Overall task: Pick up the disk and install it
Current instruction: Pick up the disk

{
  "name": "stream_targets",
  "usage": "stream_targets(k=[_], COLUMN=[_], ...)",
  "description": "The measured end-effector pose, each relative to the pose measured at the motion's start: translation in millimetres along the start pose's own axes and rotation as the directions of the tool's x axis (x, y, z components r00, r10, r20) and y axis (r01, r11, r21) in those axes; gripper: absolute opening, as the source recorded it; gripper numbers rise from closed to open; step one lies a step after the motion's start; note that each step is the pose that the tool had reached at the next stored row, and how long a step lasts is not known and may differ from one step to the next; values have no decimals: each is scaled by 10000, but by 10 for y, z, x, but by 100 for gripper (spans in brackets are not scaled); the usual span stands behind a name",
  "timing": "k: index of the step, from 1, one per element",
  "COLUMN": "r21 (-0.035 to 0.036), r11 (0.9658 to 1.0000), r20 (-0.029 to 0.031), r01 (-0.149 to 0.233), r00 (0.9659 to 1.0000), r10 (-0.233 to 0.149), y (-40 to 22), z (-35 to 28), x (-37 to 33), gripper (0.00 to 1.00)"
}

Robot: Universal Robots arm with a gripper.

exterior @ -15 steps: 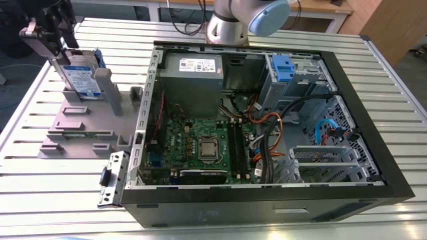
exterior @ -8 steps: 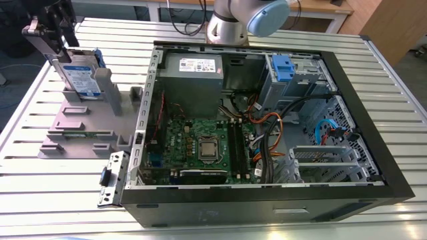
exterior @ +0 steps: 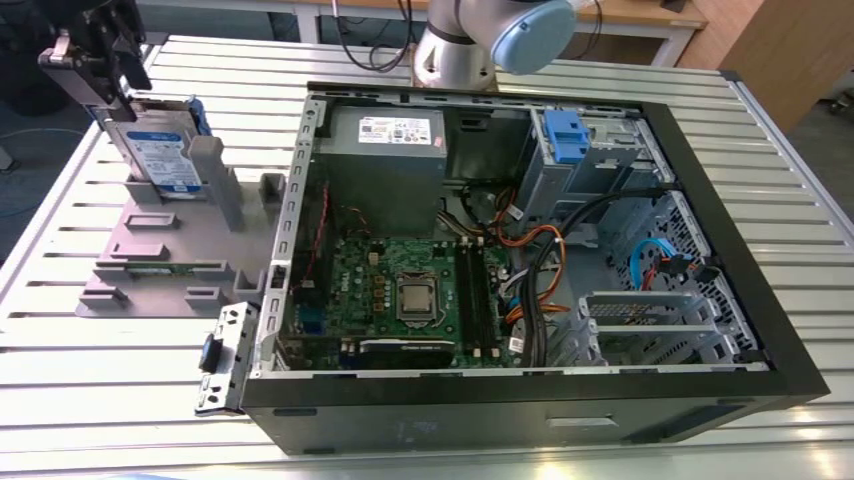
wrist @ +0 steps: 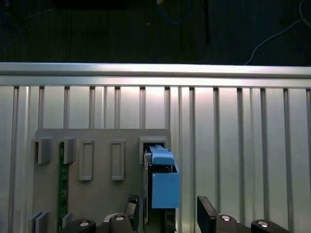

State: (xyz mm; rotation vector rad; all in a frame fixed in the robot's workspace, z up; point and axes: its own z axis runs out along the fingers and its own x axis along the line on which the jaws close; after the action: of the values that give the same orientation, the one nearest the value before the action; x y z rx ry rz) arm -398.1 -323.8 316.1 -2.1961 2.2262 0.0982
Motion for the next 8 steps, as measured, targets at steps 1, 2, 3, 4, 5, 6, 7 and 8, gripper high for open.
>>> stream_targets(k=[1,2,3,4,5,6,7,8], r21=[-2,-3,-3,0,-1,-5,-5,-6], r11=[10000,10000,10000,10000,10000,10000,10000,9999], r20=[-1,-2,-2,-1,-6,-14,-29,-49], r01=[11,26,39,53,67,82,93,106], r00=[10000,10000,10000,10000,10000,10000,10000,9999], r10=[-11,-26,-39,-53,-67,-82,-93,-106], y=[18,37,48,49,49,49,49,49], z=[7,14,22,34,47,61,77,93], x=[-1,-1,0,1,2,2,3,4], gripper=[59,59,59,59,59,59,59,59])
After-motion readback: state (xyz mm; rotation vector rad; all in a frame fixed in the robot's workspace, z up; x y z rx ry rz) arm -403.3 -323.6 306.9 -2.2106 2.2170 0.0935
